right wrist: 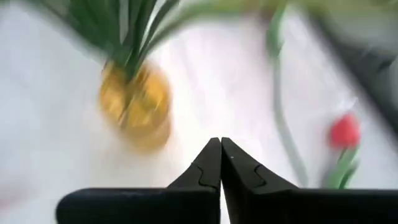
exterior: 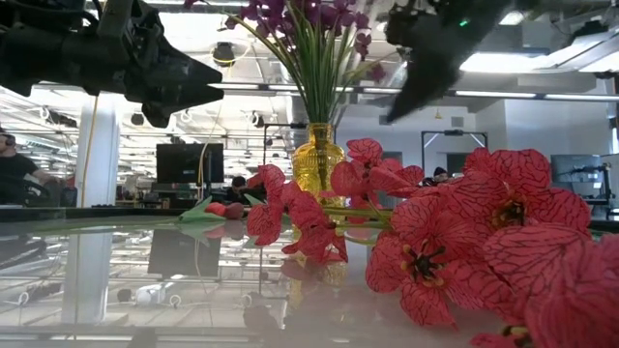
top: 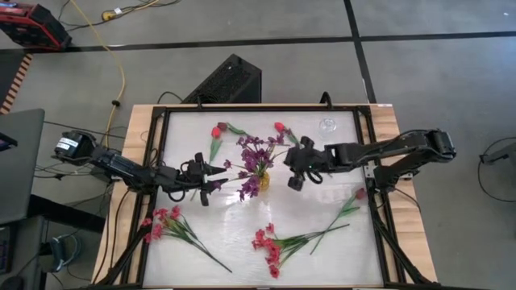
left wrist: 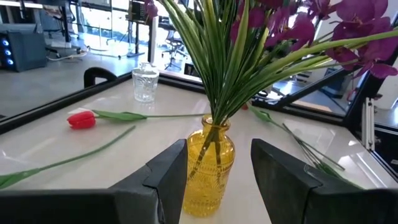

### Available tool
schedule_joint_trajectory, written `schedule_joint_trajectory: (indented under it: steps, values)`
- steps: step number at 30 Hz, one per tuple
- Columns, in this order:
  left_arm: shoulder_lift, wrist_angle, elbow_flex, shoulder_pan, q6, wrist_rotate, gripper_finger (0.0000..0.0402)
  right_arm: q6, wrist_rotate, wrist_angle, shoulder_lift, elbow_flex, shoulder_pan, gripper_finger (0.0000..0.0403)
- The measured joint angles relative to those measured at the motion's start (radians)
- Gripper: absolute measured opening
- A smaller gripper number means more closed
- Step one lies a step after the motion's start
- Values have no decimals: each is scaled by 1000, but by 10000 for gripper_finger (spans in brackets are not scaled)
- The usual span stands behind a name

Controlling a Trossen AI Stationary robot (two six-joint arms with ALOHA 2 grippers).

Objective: Sort flowers into vase by color
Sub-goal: Put the bottom purple tulip into the yellow vase

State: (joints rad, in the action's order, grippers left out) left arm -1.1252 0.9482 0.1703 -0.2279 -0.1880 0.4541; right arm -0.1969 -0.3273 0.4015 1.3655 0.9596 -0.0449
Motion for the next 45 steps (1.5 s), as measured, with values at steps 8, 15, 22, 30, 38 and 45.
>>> schedule_joint_trajectory:
  steps: [8,15,22,30,38,45]
  values:
    - [0,0,0,0,11,1,167,-376,229,547,0,77,-78,64]
    - [0,-2,0,0,11,-4,167,-963,253,702,5,77,-243,66]
    - [0,-26,1,0,11,-24,167,-1398,194,696,5,65,-437,101]
    - [0,-63,1,0,15,-97,167,-1983,201,656,20,-67,-628,205]
    - [11,-57,1,1,71,-108,167,-2105,197,516,111,-88,-674,239]
    - [42,-57,1,8,95,-106,167,-2109,220,462,221,-90,-658,225]
